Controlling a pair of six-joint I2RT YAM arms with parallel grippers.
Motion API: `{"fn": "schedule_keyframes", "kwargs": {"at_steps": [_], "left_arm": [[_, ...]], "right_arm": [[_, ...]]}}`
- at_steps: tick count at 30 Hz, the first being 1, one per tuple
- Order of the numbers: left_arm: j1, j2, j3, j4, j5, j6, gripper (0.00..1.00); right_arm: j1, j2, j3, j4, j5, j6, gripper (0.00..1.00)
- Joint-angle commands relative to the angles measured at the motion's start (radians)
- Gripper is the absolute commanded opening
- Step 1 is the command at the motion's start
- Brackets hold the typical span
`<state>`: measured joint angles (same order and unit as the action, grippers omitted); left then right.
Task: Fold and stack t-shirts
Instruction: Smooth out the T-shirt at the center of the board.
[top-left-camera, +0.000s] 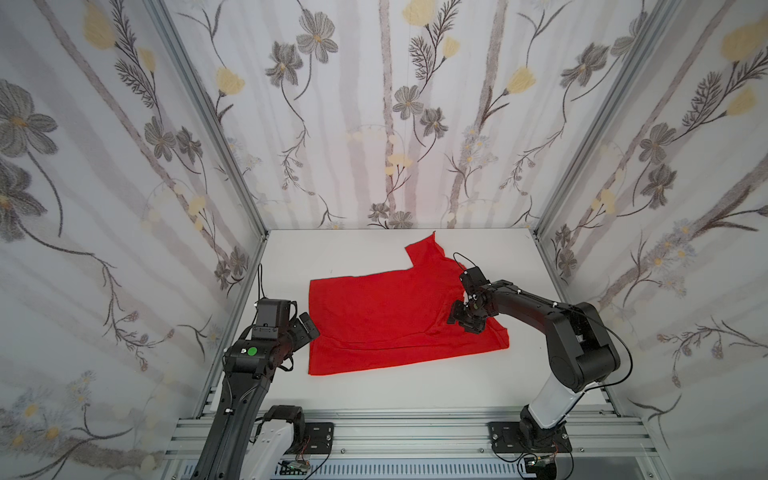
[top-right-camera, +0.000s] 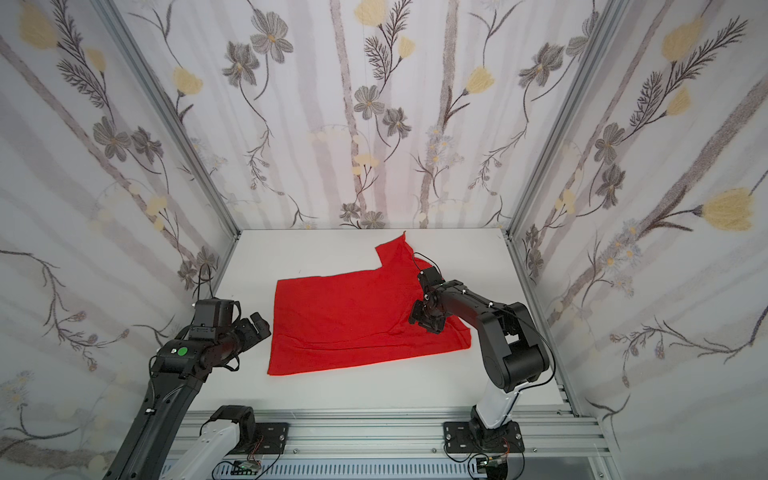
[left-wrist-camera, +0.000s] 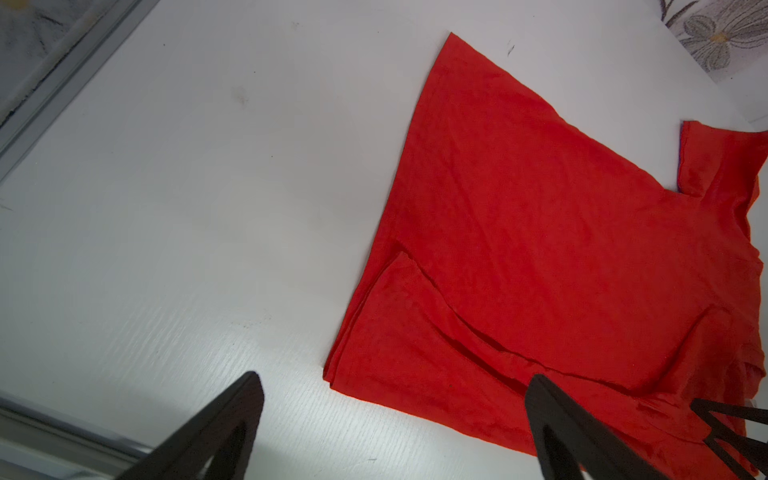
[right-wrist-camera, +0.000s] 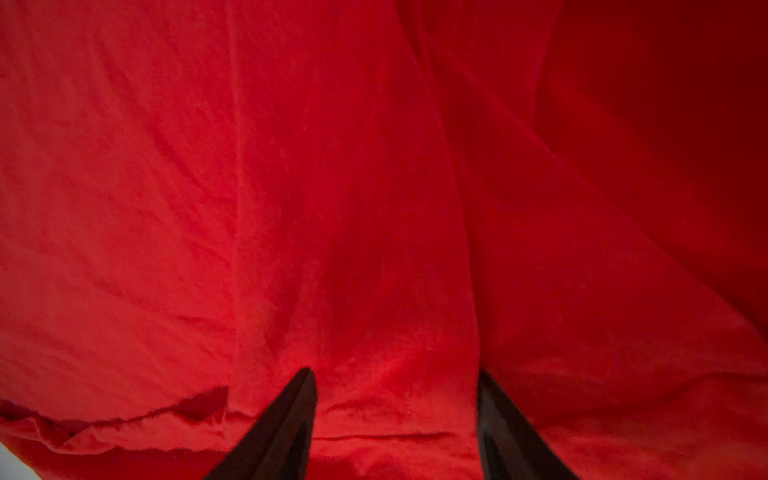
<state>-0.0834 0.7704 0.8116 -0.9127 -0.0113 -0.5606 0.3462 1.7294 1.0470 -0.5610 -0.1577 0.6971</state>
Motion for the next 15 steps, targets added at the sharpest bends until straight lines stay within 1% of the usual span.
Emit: {"fn": "schedule_keyframes", "kwargs": {"at_steps": [1, 4, 5, 6, 8, 9, 10, 15], "left_arm": [[0.001, 0.000, 0.006, 0.004, -0.012, 0.002, 1.00], [0.001, -0.004, 0.008, 0.001, -0.012, 0.001, 1.00], [0.001, -0.008, 0.008, 0.000, -0.013, 0.002, 1.00], [0.000, -0.012, 0.006, 0.000, -0.015, 0.002, 1.00], [0.000, -0.021, 0.002, 0.004, -0.022, -0.001, 1.00], [0.001, -0.025, 0.003, 0.004, -0.025, -0.003, 1.00], [0.000, -0.028, 0.002, 0.004, -0.027, -0.002, 1.00], [0.001, -0.042, 0.000, 0.004, -0.039, -0.005, 1.00]], "right_arm": [[0.005, 0.000, 0.001, 0.018, -0.018, 0.002, 0.47], [0.005, -0.016, 0.004, 0.018, -0.018, -0.009, 0.33], [0.005, -0.019, 0.004, 0.018, -0.019, -0.013, 0.29], [0.005, -0.020, 0.006, 0.018, -0.021, -0.017, 0.23], [0.004, -0.015, 0.017, 0.017, -0.037, -0.022, 0.08], [0.005, -0.011, 0.024, 0.016, -0.043, -0.022, 0.03], [0.006, -0.008, 0.033, 0.017, -0.050, -0.021, 0.00], [0.015, 0.026, 0.122, 0.016, -0.088, -0.021, 0.00]]}}
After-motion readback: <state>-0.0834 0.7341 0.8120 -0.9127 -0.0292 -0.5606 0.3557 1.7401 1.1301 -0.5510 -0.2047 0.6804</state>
